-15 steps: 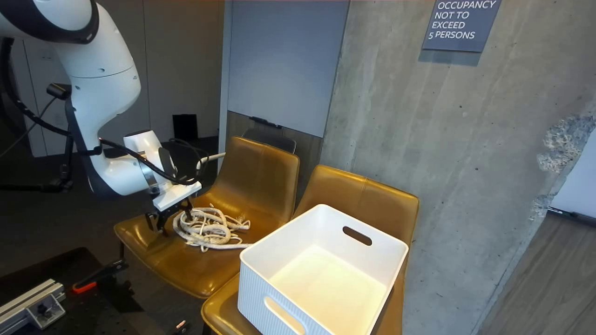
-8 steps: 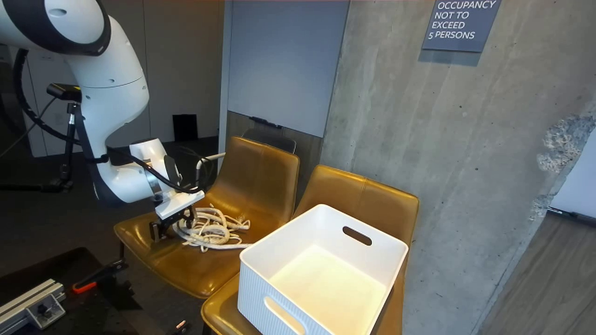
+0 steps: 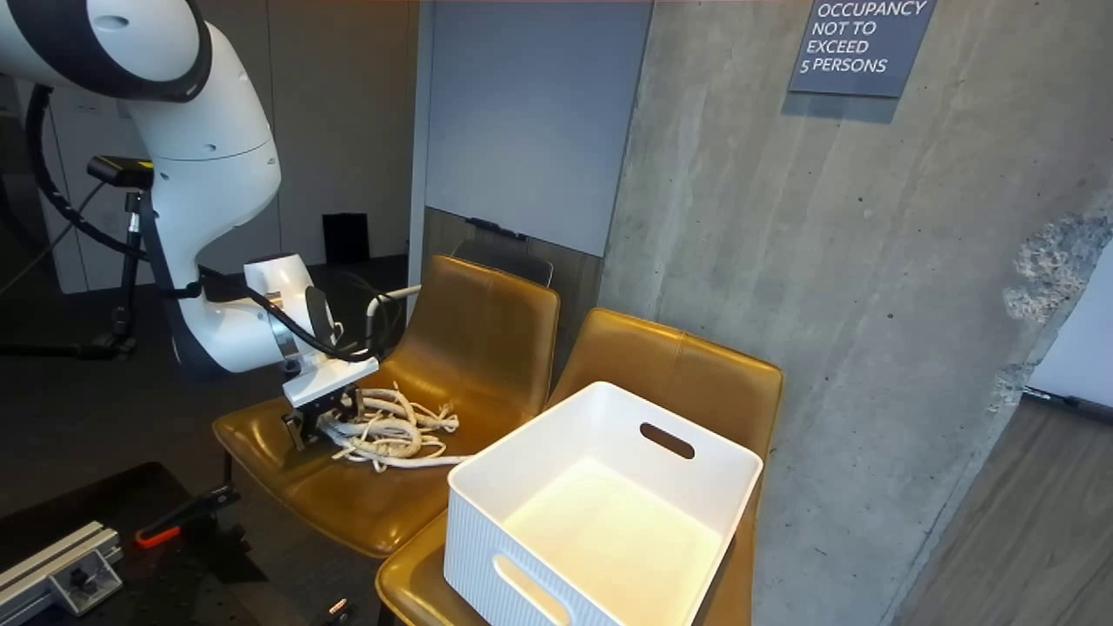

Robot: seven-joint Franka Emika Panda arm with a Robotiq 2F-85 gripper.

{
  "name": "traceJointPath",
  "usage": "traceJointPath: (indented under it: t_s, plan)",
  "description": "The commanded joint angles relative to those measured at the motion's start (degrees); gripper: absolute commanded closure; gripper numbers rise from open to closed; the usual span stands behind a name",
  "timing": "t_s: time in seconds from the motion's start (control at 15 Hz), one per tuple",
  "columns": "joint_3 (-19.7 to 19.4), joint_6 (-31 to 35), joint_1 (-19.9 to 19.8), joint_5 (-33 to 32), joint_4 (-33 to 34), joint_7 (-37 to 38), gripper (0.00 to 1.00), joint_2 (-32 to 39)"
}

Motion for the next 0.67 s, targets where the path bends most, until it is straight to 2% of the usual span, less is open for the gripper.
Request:
traceJointPath:
  t_s: [0.0,0.27,0.6]
  plan:
    - [2.27,-5.24,-2.91,2.81,-2.65,-0.47,1.0,-5.68]
    - [2.06,-12.02,-6.28,7.59,-2.49,-1.43,1.0,-14.46]
    - [0.82,-19.56,-9.84,10.71,1.57,-2.51,1.0,-24.29]
